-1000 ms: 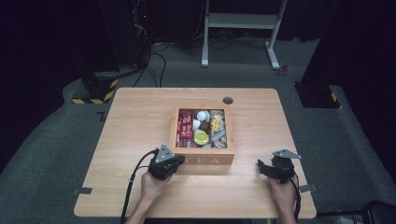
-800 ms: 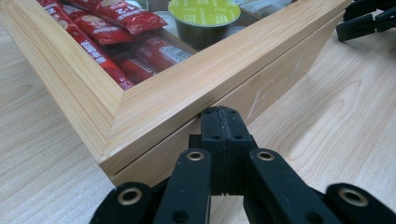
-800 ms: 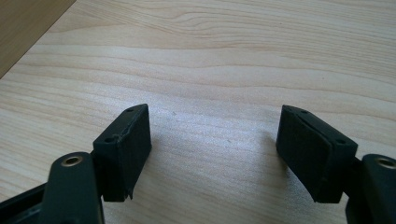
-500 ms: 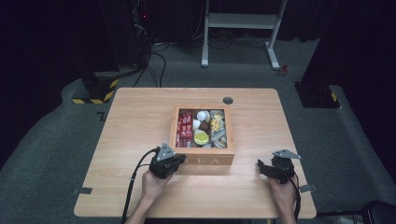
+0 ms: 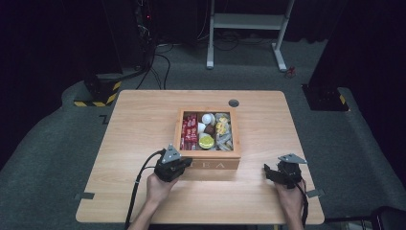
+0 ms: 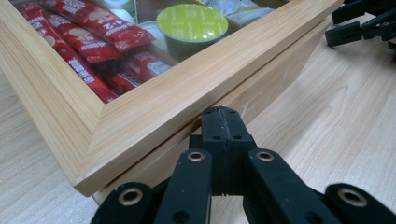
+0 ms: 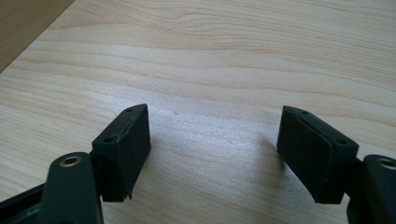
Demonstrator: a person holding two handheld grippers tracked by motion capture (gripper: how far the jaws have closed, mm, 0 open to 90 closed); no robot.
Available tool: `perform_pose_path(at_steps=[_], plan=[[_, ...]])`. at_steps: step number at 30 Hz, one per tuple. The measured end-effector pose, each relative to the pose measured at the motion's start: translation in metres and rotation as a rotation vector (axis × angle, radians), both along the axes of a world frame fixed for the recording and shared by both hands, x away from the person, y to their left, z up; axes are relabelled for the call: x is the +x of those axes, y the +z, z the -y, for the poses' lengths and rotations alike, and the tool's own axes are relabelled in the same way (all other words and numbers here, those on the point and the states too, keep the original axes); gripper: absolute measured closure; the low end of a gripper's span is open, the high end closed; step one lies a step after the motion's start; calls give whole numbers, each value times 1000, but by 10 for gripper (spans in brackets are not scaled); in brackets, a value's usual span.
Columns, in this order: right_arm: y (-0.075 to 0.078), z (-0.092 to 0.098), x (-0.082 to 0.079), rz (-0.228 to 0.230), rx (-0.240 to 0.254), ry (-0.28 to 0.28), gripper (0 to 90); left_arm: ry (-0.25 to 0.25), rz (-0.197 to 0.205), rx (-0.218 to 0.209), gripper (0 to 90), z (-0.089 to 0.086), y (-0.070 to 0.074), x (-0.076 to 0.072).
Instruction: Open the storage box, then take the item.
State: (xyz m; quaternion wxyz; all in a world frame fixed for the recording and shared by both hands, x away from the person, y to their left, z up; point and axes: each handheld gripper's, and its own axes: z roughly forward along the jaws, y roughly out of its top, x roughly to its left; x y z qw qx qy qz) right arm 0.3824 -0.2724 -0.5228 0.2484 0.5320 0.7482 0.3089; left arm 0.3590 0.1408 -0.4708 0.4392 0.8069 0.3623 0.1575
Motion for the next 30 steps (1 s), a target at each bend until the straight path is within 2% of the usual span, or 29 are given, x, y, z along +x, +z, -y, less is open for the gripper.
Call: perform_pose_path(at_steps=[14,23,28,30], plan=[[0,2,1,-9,14,1,258,0,10,-21,900,0,13,2],[0,2,1,-12,20,1,258,4,23,-12,900,2,20,6],[0,3,2,-15,20,1,257,1,12,-41,900,2,25,9],[0,3,2,-15,21,0,257,2,18,-36,900,3,27,9]])
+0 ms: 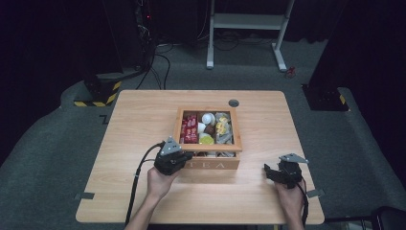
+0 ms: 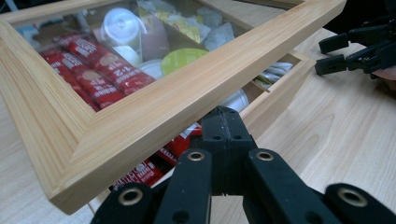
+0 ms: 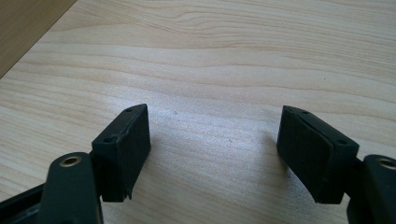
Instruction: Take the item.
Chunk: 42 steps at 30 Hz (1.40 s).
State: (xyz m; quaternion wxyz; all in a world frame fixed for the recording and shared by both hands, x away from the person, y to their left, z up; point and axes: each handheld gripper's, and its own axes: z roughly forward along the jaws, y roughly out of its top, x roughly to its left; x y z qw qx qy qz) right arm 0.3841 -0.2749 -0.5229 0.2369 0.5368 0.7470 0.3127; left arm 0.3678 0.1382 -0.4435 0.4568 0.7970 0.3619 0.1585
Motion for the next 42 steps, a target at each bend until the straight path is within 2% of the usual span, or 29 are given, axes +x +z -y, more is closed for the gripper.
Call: perform_pose_path(at_steps=[8,15,24,29,30,33,36,42], plan=[[0,0,0,-3,3,0,257,-4,7,-9,900,-1,12,4],[0,0,0,-2,6,-1,257,-8,-3,-27,900,-2,19,8],[0,-1,1,-3,7,-3,258,-15,1,-27,900,-1,28,15],[0,-1,1,-3,6,-4,265,-18,-13,-59,900,-2,35,19],[0,-1,1,-1,5,-2,276,-18,-4,-55,900,-3,36,19],[0,-2,-1,6,5,9,314,-19,-11,-57,900,-2,39,21],[0,-3,-1,8,5,18,320,-24,-19,-63,900,-3,42,24],[0,-5,-2,5,12,18,328,-22,-12,-46,900,-2,48,26]])
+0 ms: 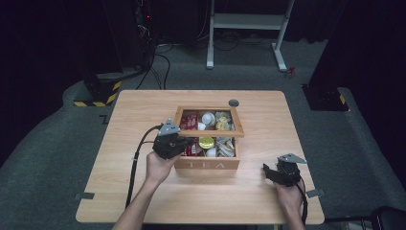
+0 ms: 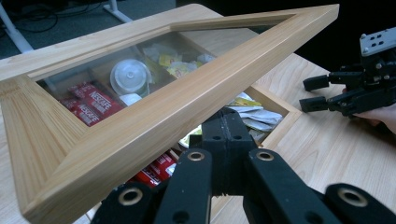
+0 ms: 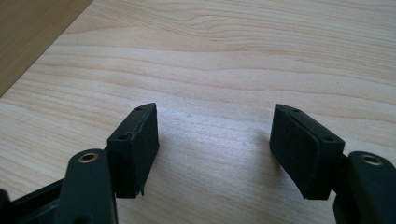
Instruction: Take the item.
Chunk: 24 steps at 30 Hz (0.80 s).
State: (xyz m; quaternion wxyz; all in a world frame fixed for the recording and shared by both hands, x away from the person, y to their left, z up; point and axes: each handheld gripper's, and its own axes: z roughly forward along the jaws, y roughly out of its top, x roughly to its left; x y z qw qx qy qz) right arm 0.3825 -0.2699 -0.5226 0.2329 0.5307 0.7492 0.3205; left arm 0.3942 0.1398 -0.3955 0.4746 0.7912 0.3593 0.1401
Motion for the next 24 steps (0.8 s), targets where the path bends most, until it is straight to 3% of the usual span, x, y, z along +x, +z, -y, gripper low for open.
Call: perform_pose_path(at_steps=[8,24], plan=[[3,-7,-3,6,40,37,334,0,-3,-22,896,-1,4,4],[32,-28,-13,99,137,154,329,8,-6,-44,881,-2,15,14]])
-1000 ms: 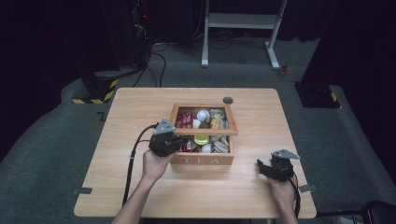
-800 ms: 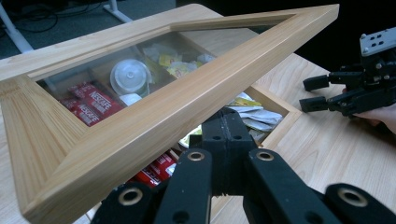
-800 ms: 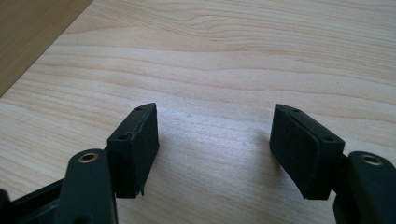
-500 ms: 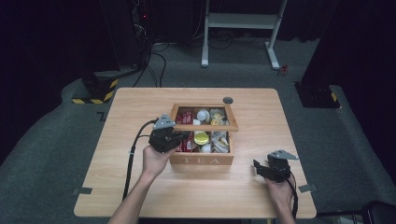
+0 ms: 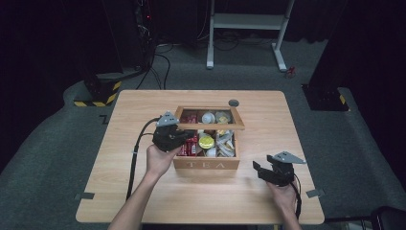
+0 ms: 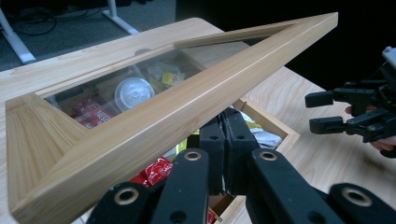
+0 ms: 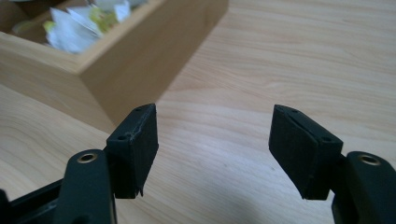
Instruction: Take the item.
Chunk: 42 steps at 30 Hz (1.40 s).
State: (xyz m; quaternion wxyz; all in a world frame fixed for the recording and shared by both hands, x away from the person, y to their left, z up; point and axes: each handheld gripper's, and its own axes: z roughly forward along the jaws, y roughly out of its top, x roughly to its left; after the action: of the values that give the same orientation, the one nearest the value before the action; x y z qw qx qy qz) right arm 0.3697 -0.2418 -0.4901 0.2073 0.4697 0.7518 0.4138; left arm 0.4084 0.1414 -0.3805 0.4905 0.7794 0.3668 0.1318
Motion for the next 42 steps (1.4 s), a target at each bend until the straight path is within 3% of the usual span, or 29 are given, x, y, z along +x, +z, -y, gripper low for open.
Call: perform_pose_path(at_steps=[2,9,16,25,34,42], plan=[[4,-5,-1,0,19,13,331,1,3,5,881,0,1,1],[17,-21,3,26,24,79,340,2,4,-13,881,-1,7,5],[29,-43,7,38,24,134,346,5,9,-1,878,-1,12,8],[37,-71,12,61,11,197,351,14,18,23,875,0,20,14],[42,-100,24,61,-13,250,351,14,5,-13,880,-2,24,20],[42,-125,36,53,-22,281,345,21,0,-19,886,-2,29,25]])
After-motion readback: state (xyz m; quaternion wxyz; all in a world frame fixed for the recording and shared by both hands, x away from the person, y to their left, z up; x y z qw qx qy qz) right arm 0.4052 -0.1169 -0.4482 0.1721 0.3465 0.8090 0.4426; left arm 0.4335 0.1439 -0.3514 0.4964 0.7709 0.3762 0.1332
